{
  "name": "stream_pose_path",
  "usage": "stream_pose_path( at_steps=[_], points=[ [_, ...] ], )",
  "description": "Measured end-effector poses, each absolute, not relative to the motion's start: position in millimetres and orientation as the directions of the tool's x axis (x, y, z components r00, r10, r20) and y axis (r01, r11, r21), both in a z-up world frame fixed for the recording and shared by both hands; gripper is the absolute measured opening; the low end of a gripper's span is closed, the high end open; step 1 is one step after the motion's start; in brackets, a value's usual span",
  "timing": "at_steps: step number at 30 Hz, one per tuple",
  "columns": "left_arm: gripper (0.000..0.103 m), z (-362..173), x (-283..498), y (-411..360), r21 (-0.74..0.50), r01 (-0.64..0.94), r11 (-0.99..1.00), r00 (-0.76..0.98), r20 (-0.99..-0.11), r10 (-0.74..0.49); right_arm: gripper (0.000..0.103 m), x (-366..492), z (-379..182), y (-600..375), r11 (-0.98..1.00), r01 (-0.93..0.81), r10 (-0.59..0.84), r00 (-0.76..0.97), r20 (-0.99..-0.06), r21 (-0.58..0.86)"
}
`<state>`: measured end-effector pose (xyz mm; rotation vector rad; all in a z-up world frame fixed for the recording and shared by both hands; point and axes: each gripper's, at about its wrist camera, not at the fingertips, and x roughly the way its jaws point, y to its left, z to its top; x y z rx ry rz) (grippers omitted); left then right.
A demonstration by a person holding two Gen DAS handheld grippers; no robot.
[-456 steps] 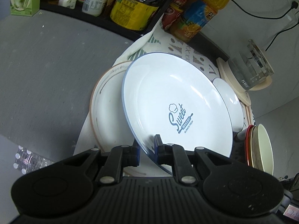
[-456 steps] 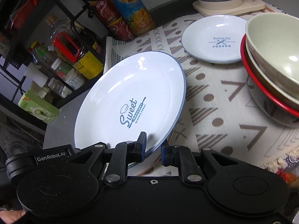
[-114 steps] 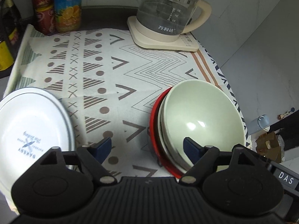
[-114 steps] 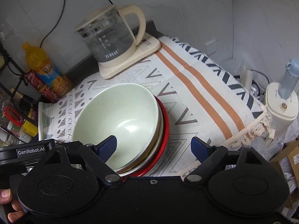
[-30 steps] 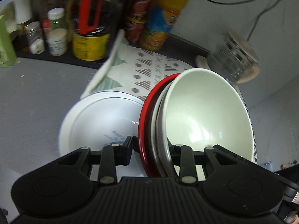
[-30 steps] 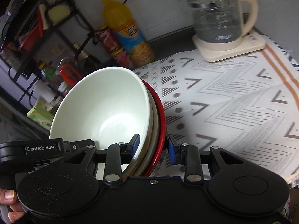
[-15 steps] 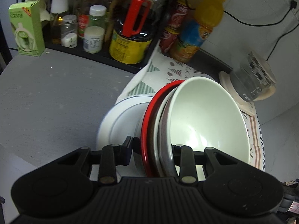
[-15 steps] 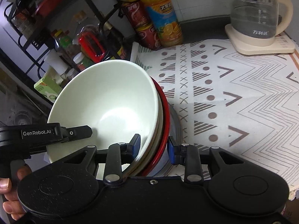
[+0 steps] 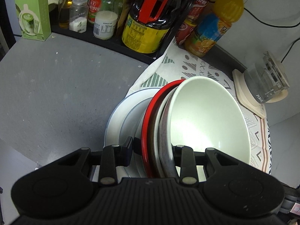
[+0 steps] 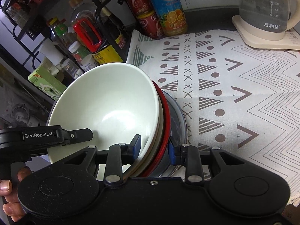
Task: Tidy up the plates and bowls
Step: 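Lift the bowl stack and carry it over the plate stack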
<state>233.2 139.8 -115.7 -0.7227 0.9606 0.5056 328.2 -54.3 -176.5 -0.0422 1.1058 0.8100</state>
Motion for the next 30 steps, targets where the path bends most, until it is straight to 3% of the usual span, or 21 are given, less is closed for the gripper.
stream_pose_path(
  at_steps=[16, 22, 26, 30],
  points=[
    [0.030, -129.9, 240.4, 143.6, -0.319, -0.687, 0.653, 0.480, -0.874, 0.079, 0.031, 339.7, -185.9, -45.4, 0.702, -0.629, 0.547, 0.176, -0.819, 0.334],
    [0.031, -131.8, 242.4, 144.4, -0.311, -0.697, 0.646, 0.466, -0.881, 0.079, 0.042, 340.9, -182.4, -42.5, 0.703, -0.622, 0.553, 0.171, -0.815, 0.347],
    [0.036, -126.3, 244.6, 142.1, -0.291, -0.689, 0.664, 0.460, -0.883, 0.090, 0.049, 340.6, -174.5, -45.6, 0.706, -0.620, 0.559, 0.191, -0.807, 0.342],
    [0.052, -122.1, 241.4, 142.1, -0.296, -0.692, 0.658, 0.467, -0.879, 0.096, 0.052, 342.0, -168.7, -52.5, 0.716, -0.609, 0.560, 0.211, -0.801, 0.341]
  ],
)
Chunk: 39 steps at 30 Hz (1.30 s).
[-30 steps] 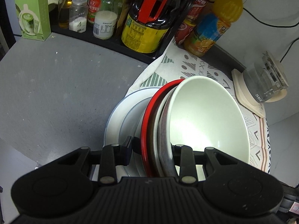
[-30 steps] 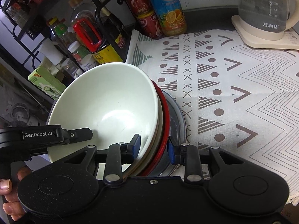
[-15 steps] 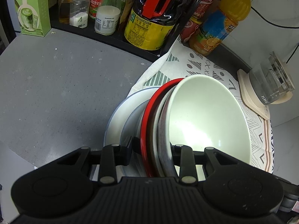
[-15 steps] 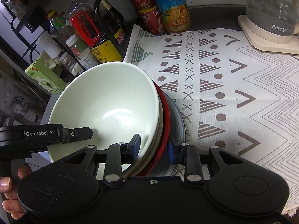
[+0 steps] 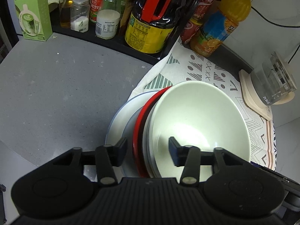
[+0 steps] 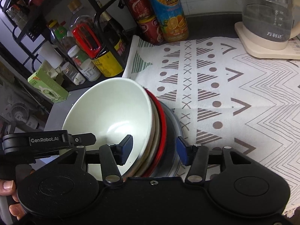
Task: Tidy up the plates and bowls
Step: 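Lift the bowl stack and carry it over the plate stack, then lower the bowl stack onto the plates and open the right gripper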
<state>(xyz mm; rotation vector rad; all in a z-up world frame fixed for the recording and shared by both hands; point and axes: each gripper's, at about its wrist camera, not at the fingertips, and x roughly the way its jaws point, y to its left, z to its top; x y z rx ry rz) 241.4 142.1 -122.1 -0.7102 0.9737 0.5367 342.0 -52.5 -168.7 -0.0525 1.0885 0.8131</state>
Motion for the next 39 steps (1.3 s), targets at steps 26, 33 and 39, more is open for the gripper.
stream_pose_path(
  at_steps=[26, 33, 39],
  points=[
    [0.095, -74.6, 222.4, 112.0, -0.267, -0.587, 0.764, 0.516, -0.851, 0.099, 0.103, 313.0, -121.7, -116.9, 0.839, -0.481, 0.484, 0.445, -0.754, 0.255],
    [0.095, -60.2, 201.9, 93.4, -0.264, -0.563, 0.783, 0.526, -0.845, 0.093, 0.103, 290.2, -106.0, -145.9, 0.865, -0.413, 0.477, 0.492, -0.728, 0.286],
    [0.098, -44.3, 175.6, 77.1, -0.255, -0.544, 0.799, 0.534, -0.840, 0.096, 0.103, 266.7, -82.3, -168.3, 0.888, -0.378, 0.447, 0.569, -0.690, 0.263]
  ],
)
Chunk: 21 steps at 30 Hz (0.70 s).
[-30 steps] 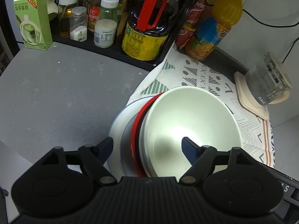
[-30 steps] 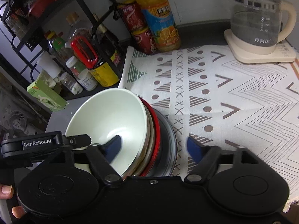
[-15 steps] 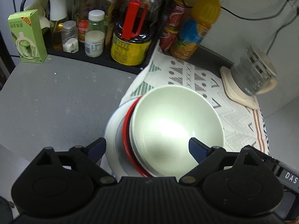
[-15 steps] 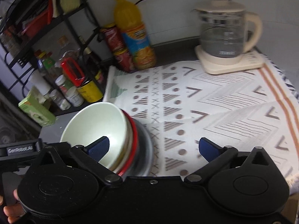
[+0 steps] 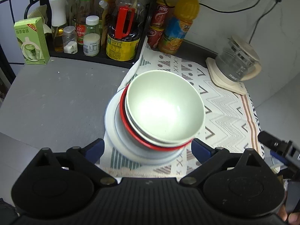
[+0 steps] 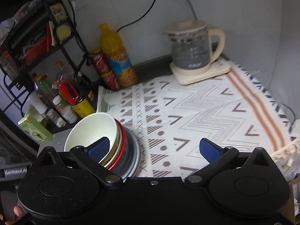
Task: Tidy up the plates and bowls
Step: 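Lower the bowl stack onto the plates and open the right gripper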
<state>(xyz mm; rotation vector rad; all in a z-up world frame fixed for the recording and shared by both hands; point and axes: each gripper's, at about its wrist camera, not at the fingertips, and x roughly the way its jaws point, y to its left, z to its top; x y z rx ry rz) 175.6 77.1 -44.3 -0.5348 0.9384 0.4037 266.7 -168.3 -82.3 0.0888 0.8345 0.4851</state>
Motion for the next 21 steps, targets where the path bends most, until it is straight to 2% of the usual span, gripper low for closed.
stream_pose_path(
  at_steps=[11, 21],
  points=[
    [0.102, -10.6, 146.6, 58.0, -0.252, -0.447, 0.858, 0.613, -0.785, 0.089, 0.103, 229.5, -49.9, -206.0, 0.939, -0.271, 0.342, 0.678, -0.651, 0.211],
    [0.102, 22.9, 110.3, 53.9, -0.217, -0.382, 0.898, 0.668, -0.737, 0.105, 0.103, 174.7, -22.4, -205.3, 0.932, -0.289, 0.363, 0.710, -0.603, 0.220]
  ],
)
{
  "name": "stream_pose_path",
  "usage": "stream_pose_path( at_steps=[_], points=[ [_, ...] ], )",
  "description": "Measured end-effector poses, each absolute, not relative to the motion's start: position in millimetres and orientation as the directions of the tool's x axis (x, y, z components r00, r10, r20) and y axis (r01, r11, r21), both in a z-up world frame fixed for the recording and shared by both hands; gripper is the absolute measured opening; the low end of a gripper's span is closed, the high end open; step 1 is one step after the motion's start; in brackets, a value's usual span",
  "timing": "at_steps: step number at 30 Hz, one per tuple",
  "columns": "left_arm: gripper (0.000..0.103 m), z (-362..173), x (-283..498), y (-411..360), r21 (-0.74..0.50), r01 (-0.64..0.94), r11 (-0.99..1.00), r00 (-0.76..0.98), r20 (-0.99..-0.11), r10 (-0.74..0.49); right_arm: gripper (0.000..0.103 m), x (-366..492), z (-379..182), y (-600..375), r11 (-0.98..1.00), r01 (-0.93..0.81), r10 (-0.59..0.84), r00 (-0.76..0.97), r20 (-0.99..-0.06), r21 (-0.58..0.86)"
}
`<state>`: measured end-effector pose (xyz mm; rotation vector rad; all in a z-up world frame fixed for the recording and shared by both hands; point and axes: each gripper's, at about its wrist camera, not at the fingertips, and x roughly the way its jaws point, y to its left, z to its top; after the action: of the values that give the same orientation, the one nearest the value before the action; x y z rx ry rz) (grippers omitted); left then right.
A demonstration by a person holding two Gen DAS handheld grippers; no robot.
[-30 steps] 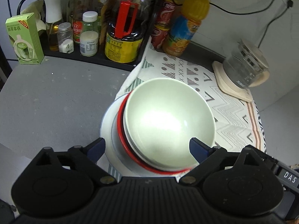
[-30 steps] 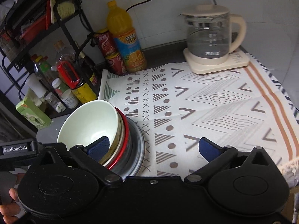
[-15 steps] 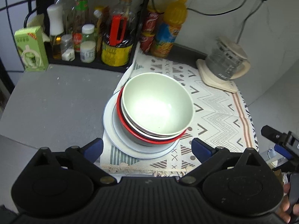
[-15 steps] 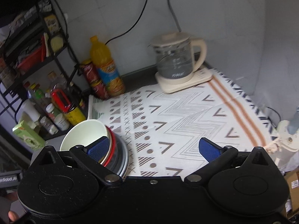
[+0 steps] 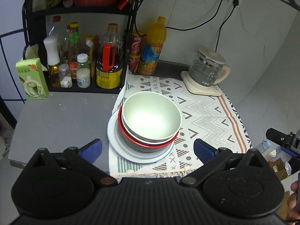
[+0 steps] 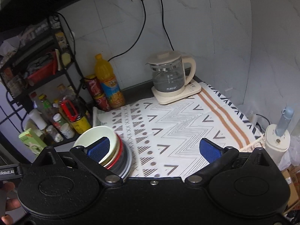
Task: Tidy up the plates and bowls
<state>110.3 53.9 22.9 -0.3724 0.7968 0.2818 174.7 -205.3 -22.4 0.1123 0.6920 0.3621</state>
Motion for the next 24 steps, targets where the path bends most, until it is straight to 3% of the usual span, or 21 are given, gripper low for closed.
stream_pose_path(
  at_steps=[24],
  points=[
    [0.102, 34.2, -17.8, 86.8, -0.175, -0.288, 0.941, 0.706, -0.703, 0.086, 0.103, 53.8, -19.9, -197.5, 0.946, -0.276, 0.322, 0.718, -0.618, 0.172]
  ],
)
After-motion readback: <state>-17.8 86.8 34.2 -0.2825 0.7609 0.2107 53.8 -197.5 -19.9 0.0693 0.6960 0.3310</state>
